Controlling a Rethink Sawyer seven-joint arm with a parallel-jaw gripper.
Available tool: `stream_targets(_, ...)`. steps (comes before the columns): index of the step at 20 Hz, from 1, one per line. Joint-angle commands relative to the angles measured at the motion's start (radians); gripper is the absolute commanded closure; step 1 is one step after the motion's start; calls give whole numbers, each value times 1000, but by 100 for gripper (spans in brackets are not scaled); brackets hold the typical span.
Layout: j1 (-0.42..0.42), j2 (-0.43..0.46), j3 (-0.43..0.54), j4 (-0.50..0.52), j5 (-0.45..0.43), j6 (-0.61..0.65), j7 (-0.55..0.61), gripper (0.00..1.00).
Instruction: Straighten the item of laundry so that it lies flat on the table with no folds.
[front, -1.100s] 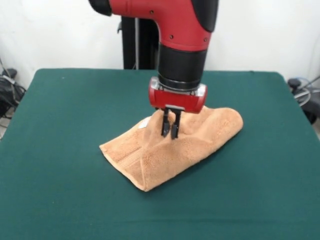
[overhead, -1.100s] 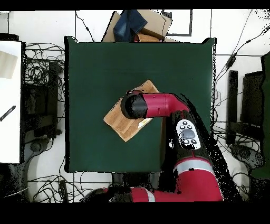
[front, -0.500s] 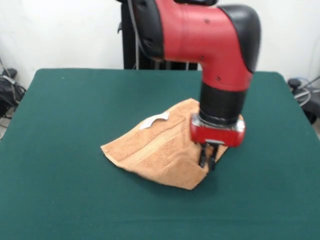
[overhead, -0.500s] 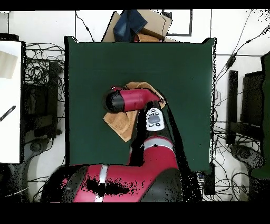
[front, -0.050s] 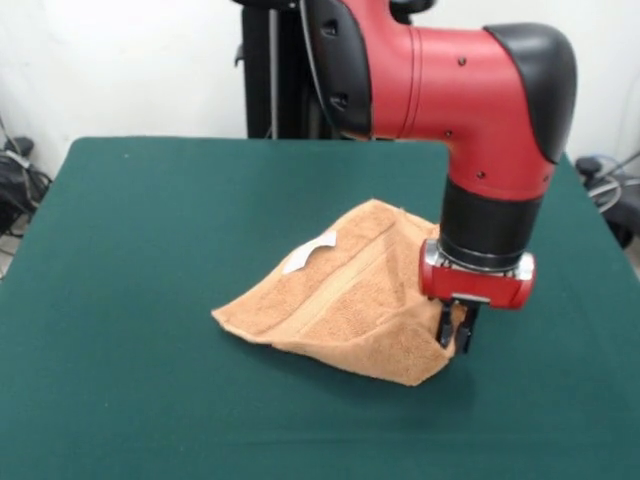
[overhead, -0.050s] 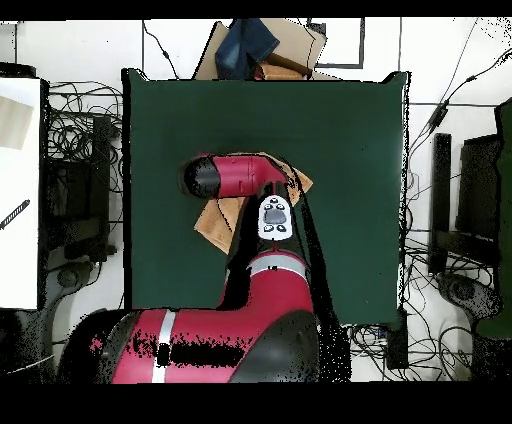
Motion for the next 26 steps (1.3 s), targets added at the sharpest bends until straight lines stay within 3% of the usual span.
stream_targets(1,21,56,-9,-130,88,105,200,100)
stream_targets(6,6,57,2,-113,91,64,189,100)
stream_targets(9,9,10,-9,-121,108,159,179,100)
stream_targets(13,22,13,-36,-203,118,254,178,100)
stream_targets(22,33,53,-48,-298,113,307,218,100)
stream_targets(26,33,8,-42,-293,113,364,206,100)
